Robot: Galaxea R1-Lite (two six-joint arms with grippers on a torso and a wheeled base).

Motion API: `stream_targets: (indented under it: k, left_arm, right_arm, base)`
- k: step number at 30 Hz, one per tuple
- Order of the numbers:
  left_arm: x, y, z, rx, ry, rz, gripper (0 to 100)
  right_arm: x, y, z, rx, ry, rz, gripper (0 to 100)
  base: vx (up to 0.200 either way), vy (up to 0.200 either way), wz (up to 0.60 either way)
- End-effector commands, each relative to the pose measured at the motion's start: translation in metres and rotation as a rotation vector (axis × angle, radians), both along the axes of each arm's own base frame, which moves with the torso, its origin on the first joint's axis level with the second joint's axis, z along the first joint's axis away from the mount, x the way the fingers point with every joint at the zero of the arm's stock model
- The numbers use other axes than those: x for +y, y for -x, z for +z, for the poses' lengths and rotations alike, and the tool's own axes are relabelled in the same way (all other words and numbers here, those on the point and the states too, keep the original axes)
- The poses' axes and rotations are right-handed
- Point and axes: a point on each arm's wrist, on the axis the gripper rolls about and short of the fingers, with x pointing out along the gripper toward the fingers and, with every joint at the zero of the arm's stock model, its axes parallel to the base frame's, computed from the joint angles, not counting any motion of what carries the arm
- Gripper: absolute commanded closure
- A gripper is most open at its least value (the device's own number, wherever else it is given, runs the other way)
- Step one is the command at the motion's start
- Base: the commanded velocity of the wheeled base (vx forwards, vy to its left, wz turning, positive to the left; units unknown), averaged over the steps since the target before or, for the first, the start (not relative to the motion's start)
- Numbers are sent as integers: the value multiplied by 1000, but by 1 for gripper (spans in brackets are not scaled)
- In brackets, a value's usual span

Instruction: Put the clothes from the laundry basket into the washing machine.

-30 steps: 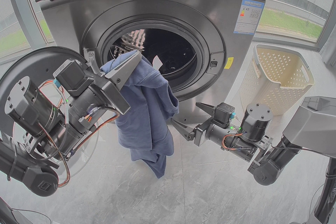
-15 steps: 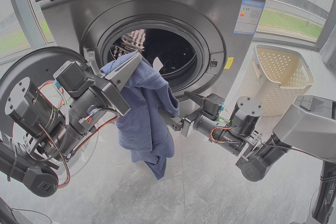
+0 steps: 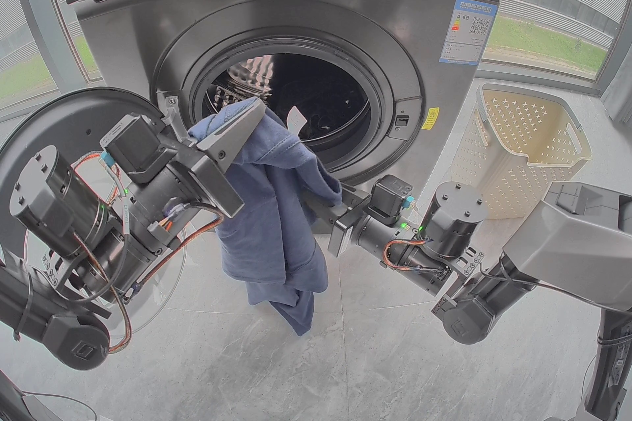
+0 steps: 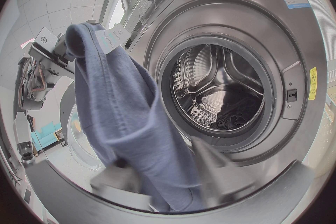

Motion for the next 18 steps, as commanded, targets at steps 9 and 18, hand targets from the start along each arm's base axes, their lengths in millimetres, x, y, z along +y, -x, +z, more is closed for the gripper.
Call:
stream_targets:
  k: [9,18]
  left_arm:
    - [1,-1,-2,11,-1,6,100]
    - [4,4,-8,31,-17,11,100]
  right_arm:
    - [-21,23,21,19,-28,-44,100]
    - [-47,54,39,25,-23,-42,100]
  base:
    - [0,0,0]
    - [0,0,0]
